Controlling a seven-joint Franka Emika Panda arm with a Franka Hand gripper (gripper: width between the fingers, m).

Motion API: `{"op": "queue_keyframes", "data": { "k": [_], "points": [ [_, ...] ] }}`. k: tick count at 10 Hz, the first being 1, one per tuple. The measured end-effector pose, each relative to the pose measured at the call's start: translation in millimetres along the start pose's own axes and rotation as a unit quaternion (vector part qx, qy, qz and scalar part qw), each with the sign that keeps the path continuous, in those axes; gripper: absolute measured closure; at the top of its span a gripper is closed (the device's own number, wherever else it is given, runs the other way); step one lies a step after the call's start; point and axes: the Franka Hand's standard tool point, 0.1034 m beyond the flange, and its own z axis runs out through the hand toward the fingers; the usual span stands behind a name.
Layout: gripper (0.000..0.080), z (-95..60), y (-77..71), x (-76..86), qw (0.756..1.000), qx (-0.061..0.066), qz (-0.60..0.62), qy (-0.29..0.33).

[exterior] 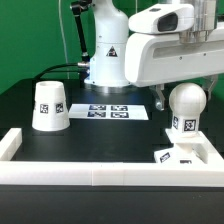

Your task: Assemble lamp

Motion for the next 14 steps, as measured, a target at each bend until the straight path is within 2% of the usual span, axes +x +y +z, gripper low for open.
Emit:
{"op": "queue_keyframes", "data": {
  "k": [1,3,5,6,8,9,10,11,12,14],
  "points": [
    [0.0101,0.0,0.3,-0.1,1.000,0.000,-0.017,0.000],
    [0.0101,0.1,0.0,-0.1,0.991,-0.009,-0.135,-0.005],
    [0.0101,0.9,-6.9,1.6,0.976,-0.016,-0.216,-0.013],
    [0.0101,1.7,-11.5,2.6,0.972,-0.016,-0.235,-0.014],
    [0.0101,4.4,-16.4,3.9,0.947,-0.021,-0.319,-0.022],
    [0.0101,3.8,-16.0,5.1,0.927,-0.023,-0.374,-0.025],
    [0.0101,3.0,-15.9,5.6,0.911,-0.020,-0.411,-0.030],
    [0.0101,2.1,-15.3,7.2,0.899,-0.023,-0.435,-0.034],
    [0.0101,1.9,-13.8,7.3,0.871,-0.028,-0.489,-0.040],
    [0.0101,1.8,-10.1,6.4,0.850,-0.030,-0.524,-0.043]
  ]
}}
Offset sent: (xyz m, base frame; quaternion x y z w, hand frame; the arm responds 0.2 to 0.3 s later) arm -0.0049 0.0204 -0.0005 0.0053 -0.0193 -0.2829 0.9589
